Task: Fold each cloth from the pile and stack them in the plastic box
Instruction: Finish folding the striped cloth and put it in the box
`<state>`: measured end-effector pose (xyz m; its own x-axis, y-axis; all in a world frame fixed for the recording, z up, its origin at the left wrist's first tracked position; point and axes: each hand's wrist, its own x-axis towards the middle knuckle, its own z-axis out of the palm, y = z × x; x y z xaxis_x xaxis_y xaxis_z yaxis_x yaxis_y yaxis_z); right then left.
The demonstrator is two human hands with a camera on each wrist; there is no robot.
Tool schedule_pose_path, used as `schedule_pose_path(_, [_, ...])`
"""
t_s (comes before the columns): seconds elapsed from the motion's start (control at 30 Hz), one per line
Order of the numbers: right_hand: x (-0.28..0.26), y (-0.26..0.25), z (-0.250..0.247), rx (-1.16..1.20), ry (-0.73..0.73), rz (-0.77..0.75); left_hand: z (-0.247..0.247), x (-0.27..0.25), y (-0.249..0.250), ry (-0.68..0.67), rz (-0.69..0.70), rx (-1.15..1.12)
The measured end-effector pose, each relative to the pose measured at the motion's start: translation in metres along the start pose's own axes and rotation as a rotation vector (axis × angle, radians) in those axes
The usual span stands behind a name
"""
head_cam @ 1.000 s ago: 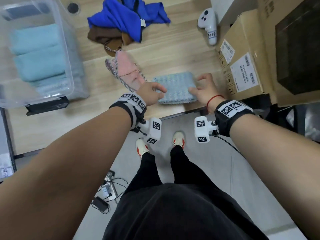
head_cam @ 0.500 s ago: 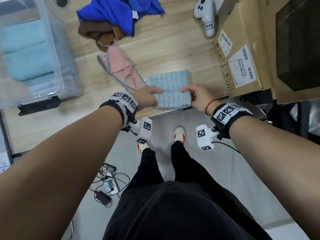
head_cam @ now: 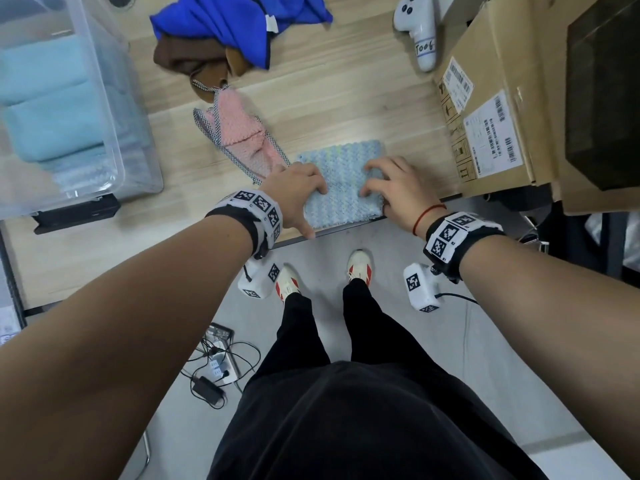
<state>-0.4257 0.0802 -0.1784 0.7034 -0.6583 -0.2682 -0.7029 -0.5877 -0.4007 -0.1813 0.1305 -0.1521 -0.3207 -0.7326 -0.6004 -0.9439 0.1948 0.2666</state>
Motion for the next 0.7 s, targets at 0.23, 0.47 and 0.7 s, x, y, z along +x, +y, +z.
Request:
schedule_pose_path(0.23, [0.007, 0.001, -0.002, 0.387, 0.028, 0.250, 0.004, -0.003, -0.003, 0.018, -0.006, -0.040])
schedule_pose_path(0.47, [0.026, 0.008, -0.011, 0.522, 0.004, 0.441, 0.006, 0.004, -0.002, 0.087, -0.193, -0.249])
schedule_pose_path(0.7, [0.042, 0.009, -0.010, 0.519, -0.001, 0.556, 0.004, 0.021, -0.012, 0.255, -0.384, -0.581])
